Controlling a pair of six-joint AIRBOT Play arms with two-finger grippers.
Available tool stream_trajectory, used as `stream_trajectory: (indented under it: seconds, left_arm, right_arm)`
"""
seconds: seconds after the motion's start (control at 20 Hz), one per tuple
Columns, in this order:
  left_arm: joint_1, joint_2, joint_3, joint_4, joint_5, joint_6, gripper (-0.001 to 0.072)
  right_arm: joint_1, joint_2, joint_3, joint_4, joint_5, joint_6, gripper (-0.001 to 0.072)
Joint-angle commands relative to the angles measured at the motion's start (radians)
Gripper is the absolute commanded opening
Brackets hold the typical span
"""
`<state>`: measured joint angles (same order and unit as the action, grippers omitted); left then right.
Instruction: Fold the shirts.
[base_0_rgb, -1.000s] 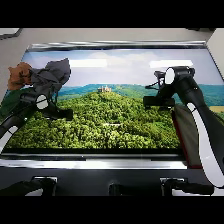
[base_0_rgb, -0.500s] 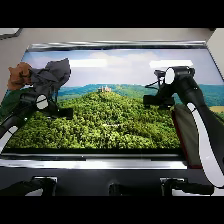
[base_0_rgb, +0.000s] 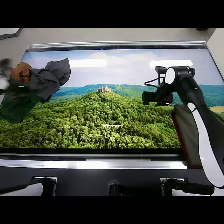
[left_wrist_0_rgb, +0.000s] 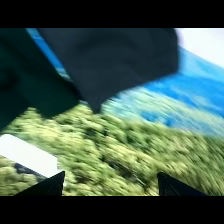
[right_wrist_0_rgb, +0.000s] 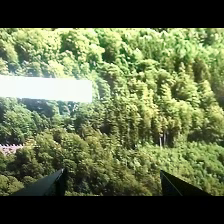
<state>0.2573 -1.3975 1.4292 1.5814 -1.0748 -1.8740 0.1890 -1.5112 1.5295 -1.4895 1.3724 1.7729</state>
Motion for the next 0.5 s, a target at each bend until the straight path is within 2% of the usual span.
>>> stream_trajectory:
  seconds: [0.0, 0.1, 0.2, 0.35, 0.45]
  left_arm:
    - [0.380, -0.101, 0.052, -0.164, 0.001, -0.067, 0.0720]
    - [0.513, -0.166, 0.013, -0.307, 0.069, -0.019, 0.0720]
    - [0.567, -0.229, -0.005, -0.415, 0.126, 0.079, 0.0720]
    - [0.566, -0.332, -0.005, -0.546, 0.162, 0.210, 0.0720]
    - [0.554, -0.389, -0.005, -0.699, 0.183, 0.352, 0.0720]
  right_arm:
    - [0.000, 0.000, 0.000, 0.041, -0.015, 0.001, 0.0672]
    - [0.000, -0.001, 0.000, 0.074, -0.015, 0.001, 0.0672]
    - [0.001, -0.001, 0.000, 0.102, -0.018, 0.001, 0.0672]
    - [0.001, -0.001, 0.000, 0.143, -0.029, 0.005, 0.0673]
    - [0.001, -0.001, 0.000, 0.156, -0.027, 0.005, 0.0673]
